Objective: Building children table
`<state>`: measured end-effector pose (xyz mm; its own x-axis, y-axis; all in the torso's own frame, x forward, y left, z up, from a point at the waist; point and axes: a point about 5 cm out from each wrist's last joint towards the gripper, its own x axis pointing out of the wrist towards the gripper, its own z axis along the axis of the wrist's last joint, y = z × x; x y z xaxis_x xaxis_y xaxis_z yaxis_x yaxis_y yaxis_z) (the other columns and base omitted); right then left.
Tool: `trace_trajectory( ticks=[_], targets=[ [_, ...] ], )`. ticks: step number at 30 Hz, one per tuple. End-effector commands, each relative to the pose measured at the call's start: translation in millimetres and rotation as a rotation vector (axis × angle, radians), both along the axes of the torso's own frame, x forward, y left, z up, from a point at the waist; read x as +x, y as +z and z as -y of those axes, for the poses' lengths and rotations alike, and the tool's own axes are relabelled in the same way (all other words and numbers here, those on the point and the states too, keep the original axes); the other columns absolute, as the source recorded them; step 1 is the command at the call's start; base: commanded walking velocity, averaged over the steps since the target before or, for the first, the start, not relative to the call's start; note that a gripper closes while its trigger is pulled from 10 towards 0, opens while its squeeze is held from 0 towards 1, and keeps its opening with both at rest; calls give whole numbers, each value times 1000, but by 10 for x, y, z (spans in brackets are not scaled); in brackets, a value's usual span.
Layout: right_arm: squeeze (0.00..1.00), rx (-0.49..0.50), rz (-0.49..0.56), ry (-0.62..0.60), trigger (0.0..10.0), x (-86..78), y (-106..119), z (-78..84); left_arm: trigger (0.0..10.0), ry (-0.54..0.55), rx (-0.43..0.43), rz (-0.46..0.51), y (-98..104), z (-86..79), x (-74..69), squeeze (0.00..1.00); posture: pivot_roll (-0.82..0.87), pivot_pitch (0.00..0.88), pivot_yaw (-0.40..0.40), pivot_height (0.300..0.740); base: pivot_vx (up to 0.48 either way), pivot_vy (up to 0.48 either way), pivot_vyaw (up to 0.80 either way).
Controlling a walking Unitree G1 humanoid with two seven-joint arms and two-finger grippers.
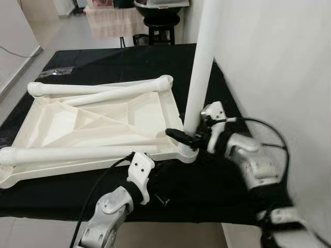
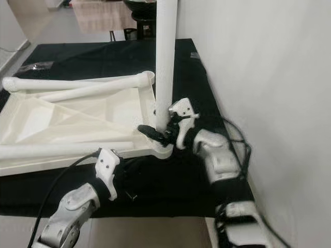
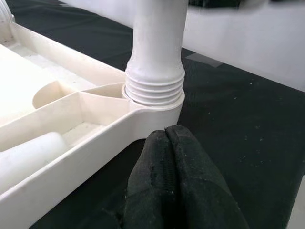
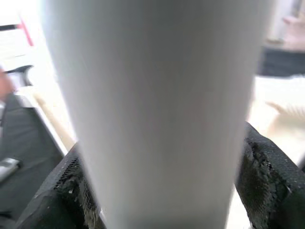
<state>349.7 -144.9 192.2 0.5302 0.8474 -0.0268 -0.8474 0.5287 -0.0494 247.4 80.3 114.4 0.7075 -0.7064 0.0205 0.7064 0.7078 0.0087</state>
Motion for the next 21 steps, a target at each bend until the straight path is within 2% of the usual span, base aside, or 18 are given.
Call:
trace_trajectory(
  ticks=[1, 3, 4, 5, 14, 17, 18, 20, 21],
  targets=[
    [0, 14, -5, 70, 10000, -3, -18, -21, 10000, -3, 1, -23, -43, 3, -7, 0, -7, 70, -2, 740, 0, 0, 0],
    [0, 22, -11, 95, 10000, 17, 12, -16, 10000, -2, 1, -22, -44, 3, -6, 0, -7, 70, -2, 740, 0, 0, 0],
    [0, 30, -19, 116, 9294, 41, 39, -14, 10000, -1, 1, -22, -46, 5, -6, 0, -2, 67, -5, 740, 0, 0, 0],
    [0, 34, -26, 140, 0, 64, 64, -18, 10000, -2, 1, -23, -47, 7, -5, 0, -2, 67, -5, 740, 0, 0, 0],
    [0, 36, -43, 181, 0, 128, 97, -15, 10000, -1, 1, -24, -57, 13, -4, 0, -1, 66, -5, 740, 0, 0, 0],
    [0, 34, -49, 131, 0, 145, 30, 56, 10000, -2, -1, -26, -61, 16, -10, 0, -9, 68, -5, 740, 0, 0, 0],
    [0, 29, -49, 79, 0, 152, -18, 101, 10000, -3, -2, -26, -62, 18, -15, 0, -9, 69, -7, 740, 0, 0, 0],
    [0, 29, -49, 79, 0, 152, -18, 101, 10000, -3, -2, -26, -62, 18, -15, 0, -9, 69, -7, 740, 0, 0, 0],
    [0, 23, -61, -8, 0, 134, -120, 143, 10000, -3, -4, -27, -63, 20, -22, 0, -9, 70, -11, 740, 0, 0, 0]
  ],
)
